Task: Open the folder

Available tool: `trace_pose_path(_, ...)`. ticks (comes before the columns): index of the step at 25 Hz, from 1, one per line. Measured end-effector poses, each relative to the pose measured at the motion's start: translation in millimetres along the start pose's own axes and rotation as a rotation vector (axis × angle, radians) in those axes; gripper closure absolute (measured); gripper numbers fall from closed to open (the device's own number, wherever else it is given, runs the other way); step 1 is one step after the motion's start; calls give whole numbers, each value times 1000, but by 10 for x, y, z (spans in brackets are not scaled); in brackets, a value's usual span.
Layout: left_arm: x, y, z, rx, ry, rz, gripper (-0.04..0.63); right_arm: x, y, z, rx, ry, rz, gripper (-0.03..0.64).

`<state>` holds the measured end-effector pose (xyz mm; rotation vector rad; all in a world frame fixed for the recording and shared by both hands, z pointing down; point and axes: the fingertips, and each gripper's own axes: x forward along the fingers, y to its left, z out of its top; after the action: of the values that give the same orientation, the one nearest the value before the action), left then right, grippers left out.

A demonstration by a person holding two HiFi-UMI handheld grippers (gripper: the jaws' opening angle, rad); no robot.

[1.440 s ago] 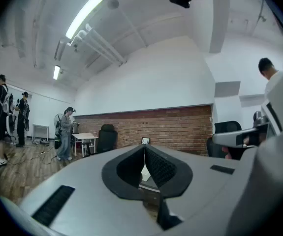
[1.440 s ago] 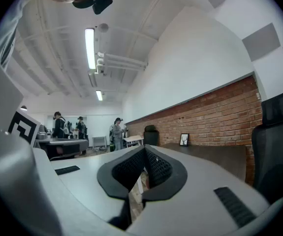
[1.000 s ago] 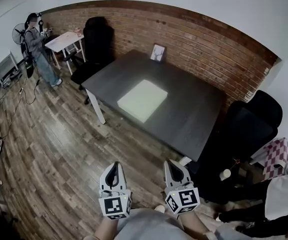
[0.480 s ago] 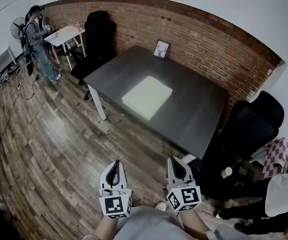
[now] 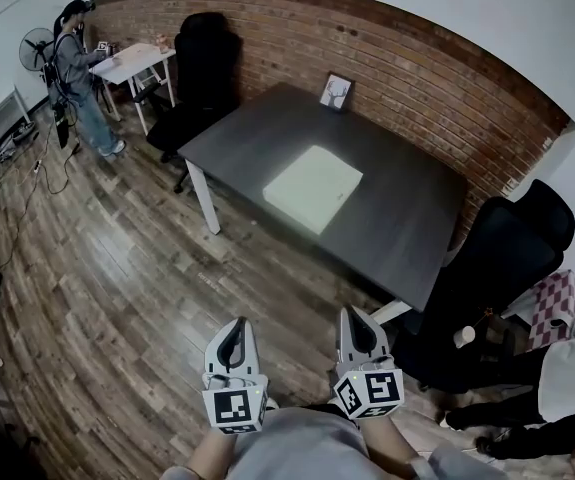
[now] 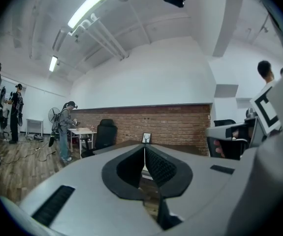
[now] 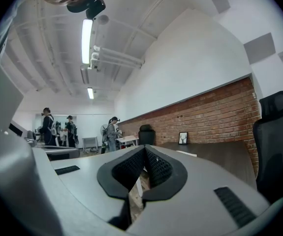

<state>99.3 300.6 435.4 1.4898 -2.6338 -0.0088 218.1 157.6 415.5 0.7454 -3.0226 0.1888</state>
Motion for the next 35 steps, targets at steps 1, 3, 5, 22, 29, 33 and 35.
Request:
trace_pose_path(1,-20,54,-19,0,5,-1,591,17,63,-4,-2,-2,-1,618)
trace_pose_path(3,-51,151,-61,-3,14,-2,591,56,174,-28,-5,0,1,618)
trace_pose_path(5,-61,237,-59,-14,11,4,591,116,275,-72,-9,14,10,618)
trace_pose_path(22,335,868,-195,-38,34,92,591,1056,646,-255,-3,42,110,618)
trace_pose_path(29,984,1033,-169,-16,53,81,591,1682,433,-292,14,52,94,618)
trace_pose_path(33,1436,1027,-84,2,66,53,591,2101,179,-240,35,52,64,618)
trace_pose_path(35,1670,1050,-32,14,71,41,591,2340,71,-189,43,42,52,618)
